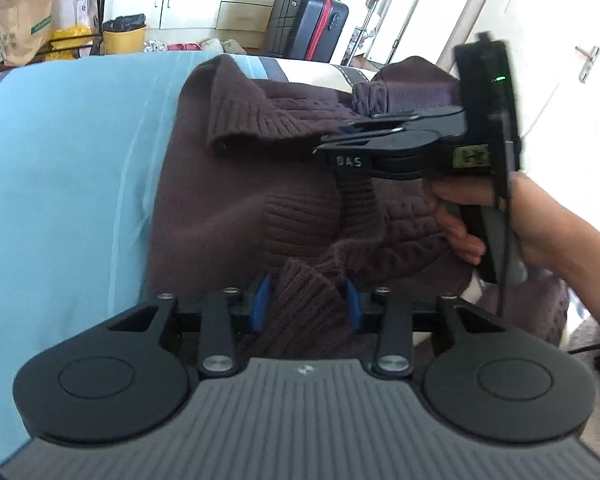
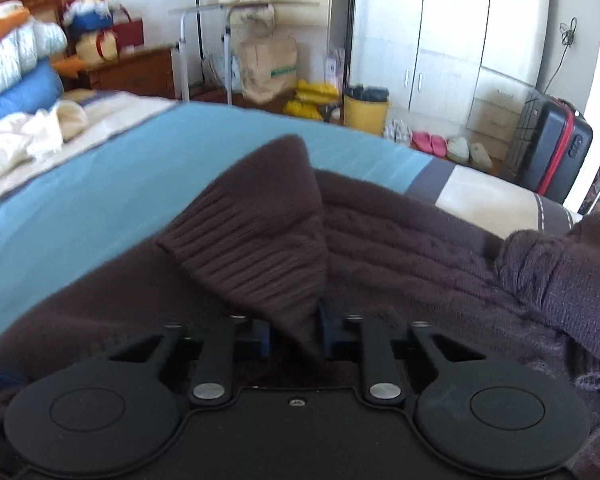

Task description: Fold clothes

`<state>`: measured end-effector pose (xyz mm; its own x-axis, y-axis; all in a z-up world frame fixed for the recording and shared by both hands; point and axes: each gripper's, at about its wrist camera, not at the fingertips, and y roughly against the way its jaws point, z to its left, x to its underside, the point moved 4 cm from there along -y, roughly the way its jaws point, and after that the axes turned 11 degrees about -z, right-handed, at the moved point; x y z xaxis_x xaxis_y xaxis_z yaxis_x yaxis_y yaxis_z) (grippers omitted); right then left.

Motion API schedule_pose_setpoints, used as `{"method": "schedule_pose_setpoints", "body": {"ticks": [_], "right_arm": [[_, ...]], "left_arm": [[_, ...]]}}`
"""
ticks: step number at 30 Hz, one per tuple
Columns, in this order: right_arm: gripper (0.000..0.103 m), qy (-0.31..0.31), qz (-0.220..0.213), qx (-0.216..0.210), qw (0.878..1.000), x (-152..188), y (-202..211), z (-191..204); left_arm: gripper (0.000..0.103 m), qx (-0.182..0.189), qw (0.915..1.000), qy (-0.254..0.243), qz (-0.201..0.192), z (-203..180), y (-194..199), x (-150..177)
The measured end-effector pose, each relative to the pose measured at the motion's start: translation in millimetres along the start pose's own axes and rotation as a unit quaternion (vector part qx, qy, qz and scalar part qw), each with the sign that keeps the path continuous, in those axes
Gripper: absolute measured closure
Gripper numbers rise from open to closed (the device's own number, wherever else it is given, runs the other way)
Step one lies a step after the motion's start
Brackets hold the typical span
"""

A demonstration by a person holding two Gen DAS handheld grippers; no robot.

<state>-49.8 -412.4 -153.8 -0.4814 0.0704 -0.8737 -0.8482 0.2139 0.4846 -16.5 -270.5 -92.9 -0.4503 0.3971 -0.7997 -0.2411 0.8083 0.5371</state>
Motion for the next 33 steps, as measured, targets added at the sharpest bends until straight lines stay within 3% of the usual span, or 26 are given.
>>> {"method": "schedule_pose_setpoints", "body": {"ticks": [1, 4, 8, 10, 13, 14, 16, 17, 19, 22, 25, 28, 33], "right_arm": [[0.094, 0.008, -0.007, 0.002, 1.000, -3, 3, 4], [0.095, 0.014, -0.039, 0.001, 0.999, -17, 17, 13], [0.095, -0.049, -0.050, -0.040, 0.997, -52, 29, 19], [0.095, -0.085, -0.049, -0.061, 0.993, -79, 27, 25], [0.095, -0.158, -0.055, -0.103, 0.980, -124, 19, 36], [0.094, -0.201, -0.058, -0.128, 0.970, -134, 13, 41], [0.078, -0.284, -0.067, -0.178, 0.940, -146, -2, 51], [0.073, -0.321, -0.073, -0.202, 0.923, -148, -11, 56], [0.065, -0.362, -0.075, -0.221, 0.903, -142, -20, 67], [0.059, -0.356, -0.054, -0.206, 0.910, -125, -18, 82], [0.058, -0.304, -0.016, -0.168, 0.938, -100, -1, 83], [0.057, -0.237, 0.025, -0.123, 0.963, -71, 28, 72], [0.054, -0.153, 0.069, -0.031, 0.985, -18, 96, 22]], "left_arm": [[0.079, -0.001, 1.0000, -0.005, -0.005, 1, 2, -4], [0.084, -0.011, 0.9993, 0.012, -0.034, 15, 27, -21], [0.088, -0.067, 0.9941, 0.040, -0.075, 44, 63, -33], [0.089, -0.104, 0.9884, 0.057, -0.095, 61, 81, -36], [0.094, -0.173, 0.9703, 0.081, -0.148, 86, 121, -40], [0.095, -0.207, 0.9617, 0.080, -0.161, 93, 133, -39], [0.095, -0.281, 0.9454, 0.062, -0.154, 105, 142, -34], [0.095, -0.315, 0.9382, 0.051, -0.134, 113, 141, -29], [0.095, -0.344, 0.9325, 0.069, -0.087, 130, 138, -18], [0.094, -0.293, 0.9413, 0.164, -0.037, 154, 128, -1], [0.094, -0.248, 0.9434, 0.219, -0.021, 168, 122, 6], [0.092, -0.238, 0.9462, 0.219, -0.012, 164, 115, 6], [0.087, -0.212, 0.9544, 0.210, -0.018, 153, 112, 1]]}}
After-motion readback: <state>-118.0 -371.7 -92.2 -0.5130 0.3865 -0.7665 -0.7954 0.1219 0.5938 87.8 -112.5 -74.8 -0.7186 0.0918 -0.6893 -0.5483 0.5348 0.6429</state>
